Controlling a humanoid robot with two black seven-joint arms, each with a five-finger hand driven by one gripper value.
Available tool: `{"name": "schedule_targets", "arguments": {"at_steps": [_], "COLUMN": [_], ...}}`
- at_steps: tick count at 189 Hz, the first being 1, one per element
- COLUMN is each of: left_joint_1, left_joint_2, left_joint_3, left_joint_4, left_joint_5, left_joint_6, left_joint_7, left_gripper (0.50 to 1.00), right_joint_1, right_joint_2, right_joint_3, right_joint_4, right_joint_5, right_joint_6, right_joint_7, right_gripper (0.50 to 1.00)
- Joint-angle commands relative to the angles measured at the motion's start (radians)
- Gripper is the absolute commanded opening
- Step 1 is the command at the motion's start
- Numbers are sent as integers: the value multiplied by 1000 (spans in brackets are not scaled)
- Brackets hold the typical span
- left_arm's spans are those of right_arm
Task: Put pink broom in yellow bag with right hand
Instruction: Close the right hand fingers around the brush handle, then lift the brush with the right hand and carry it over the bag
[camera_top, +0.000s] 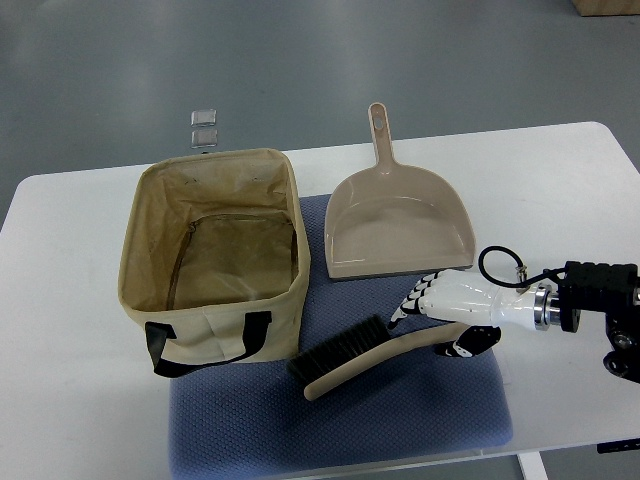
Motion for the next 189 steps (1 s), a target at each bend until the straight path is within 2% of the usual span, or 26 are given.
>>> {"name": "schedule_targets", "arguments": {"at_steps": [1, 49, 74, 103, 189], "left_joint_1": [0, 0, 0, 0, 0], "left_joint_2": [0, 0, 0, 0, 0], "left_joint_3": [0, 0, 0, 0, 0], "left_joint_4": [0, 0, 0, 0, 0], "left_joint_5": [0, 0, 0, 0, 0], "left_joint_6": [0, 0, 0, 0, 0], "left_joint_7": [0, 0, 0, 0, 0], "left_gripper": [1000, 1000, 1000, 1000, 1000], "right_joint_1": [-4, -13, -12, -3, 37], "right_joint_2": [1, 9, 9, 9, -51], "right_joint_3": [-2, -2, -2, 0, 27], "right_joint_4": [-15, -40, -41, -41, -43], "right_joint_5": [-16, -38, -38, -35, 13], "right_joint_6": [0, -9, -16, -34, -155], "right_joint_7": [-1, -1, -1, -1, 12], "right_gripper": [735, 682, 615, 500, 500]}}
